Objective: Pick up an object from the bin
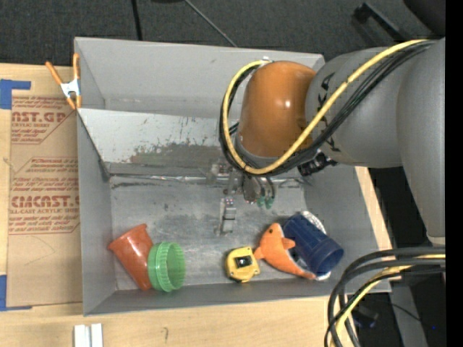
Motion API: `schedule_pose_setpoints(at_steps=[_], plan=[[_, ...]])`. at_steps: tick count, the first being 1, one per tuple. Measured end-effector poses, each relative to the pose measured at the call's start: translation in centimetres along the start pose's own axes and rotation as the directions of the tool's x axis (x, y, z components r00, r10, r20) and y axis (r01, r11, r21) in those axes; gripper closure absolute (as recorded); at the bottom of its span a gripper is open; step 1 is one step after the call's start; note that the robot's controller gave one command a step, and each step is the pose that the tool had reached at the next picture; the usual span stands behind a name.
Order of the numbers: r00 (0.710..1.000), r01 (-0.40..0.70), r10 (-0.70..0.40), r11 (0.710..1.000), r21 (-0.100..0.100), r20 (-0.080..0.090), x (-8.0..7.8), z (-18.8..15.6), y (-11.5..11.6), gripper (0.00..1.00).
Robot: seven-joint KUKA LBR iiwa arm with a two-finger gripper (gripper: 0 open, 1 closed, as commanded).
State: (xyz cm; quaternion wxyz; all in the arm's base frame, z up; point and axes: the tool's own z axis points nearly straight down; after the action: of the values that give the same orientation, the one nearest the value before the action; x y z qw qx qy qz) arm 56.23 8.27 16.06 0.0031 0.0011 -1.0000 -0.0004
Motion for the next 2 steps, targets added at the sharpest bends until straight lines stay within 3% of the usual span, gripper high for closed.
schedule_pose_setpoints(at_steps=[1,2], plan=[[1.000,-0.001,0.001,1.000,-0.001,0.008,-0.2,-0.5,0.0,0.00],[0.996,0.088,-0.088,0.996,0.002,0.010,-0.5,2.1,3.9,0.00]])
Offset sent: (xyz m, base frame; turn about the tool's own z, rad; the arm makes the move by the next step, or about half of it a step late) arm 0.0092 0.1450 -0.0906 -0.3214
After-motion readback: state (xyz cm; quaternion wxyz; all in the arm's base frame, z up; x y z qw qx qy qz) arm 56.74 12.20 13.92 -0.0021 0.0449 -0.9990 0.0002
